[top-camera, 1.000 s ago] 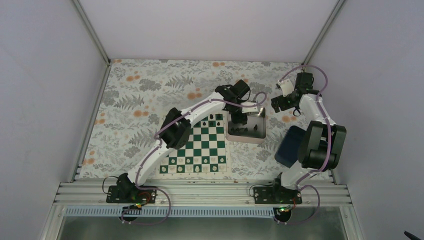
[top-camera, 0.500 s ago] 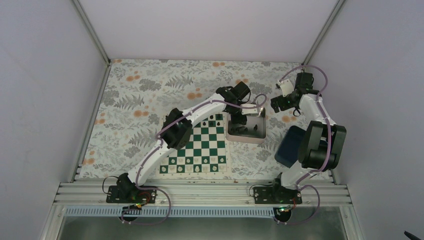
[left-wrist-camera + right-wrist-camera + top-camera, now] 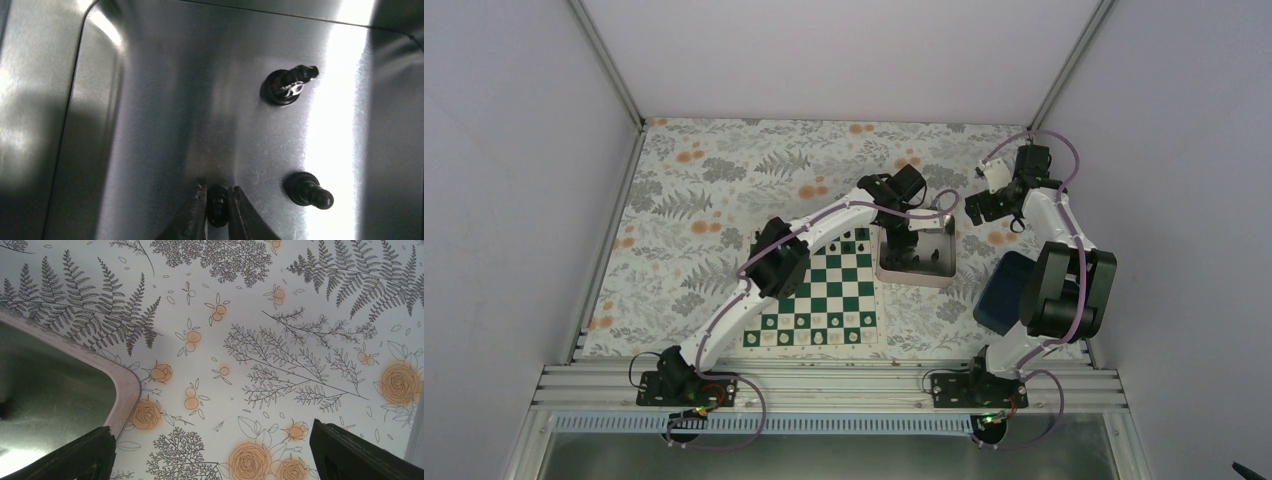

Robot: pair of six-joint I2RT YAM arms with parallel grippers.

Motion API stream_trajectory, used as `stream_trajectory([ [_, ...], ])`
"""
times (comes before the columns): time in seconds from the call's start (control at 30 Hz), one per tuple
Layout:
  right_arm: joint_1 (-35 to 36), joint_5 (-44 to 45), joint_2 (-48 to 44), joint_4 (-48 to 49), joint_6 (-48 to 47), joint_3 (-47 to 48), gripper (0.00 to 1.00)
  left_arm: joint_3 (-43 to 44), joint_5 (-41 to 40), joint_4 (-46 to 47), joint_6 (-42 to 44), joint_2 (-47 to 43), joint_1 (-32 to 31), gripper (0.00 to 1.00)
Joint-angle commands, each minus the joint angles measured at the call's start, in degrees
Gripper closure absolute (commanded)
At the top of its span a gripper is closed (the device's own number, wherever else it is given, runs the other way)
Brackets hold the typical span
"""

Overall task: Set up the chess pieces on the board
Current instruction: Pick up the chess piece from the storage box, then place the chess piece on the chessboard.

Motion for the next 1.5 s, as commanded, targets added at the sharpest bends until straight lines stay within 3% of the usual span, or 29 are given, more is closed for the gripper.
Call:
stream_trajectory([
  [0.0,-0.3,-0.9,-0.5,-0.3,-0.5,0.0,0.0,1.4,0.6,-0.1,0.7,-0.6,-0.6,0.92],
  [0.27,-0.3,-0.6,-0.1,-0.5,-0.5,0.0,0.0,0.9,-0.8,-2.1,0.7,-5.9,-0.4,0.94],
  [0.4,-0.3,-0.7,-0.1,-0.5,-0.6,0.1,0.0,-3.3,-1.9,-2.8,1.0,-12.4,0.8,0.94],
  [0.7,-0.3,-0.5,0.0,-1.0,-0.5,0.5,0.0,-37.3,-6.4,6.5,1.7,-36.3,9.3,0.93],
  [0.9,0.1,-0.3,0.4,-1.4,-0.2,1.3,0.0,-57.0,-9.4,12.2,2.3,-47.6,14.1,0.93],
  [1.13,0.5,-0.2,0.6,-1.9,0.2,1.6,0.0,-69.4,-10.9,17.5,2.6,-50.0,16.0,0.93],
  [1.47,0.5,0.3,0.7,-1.7,0.4,1.2,0.0,-73.3,-11.3,21.7,3.5,-47.5,18.9,0.93],
])
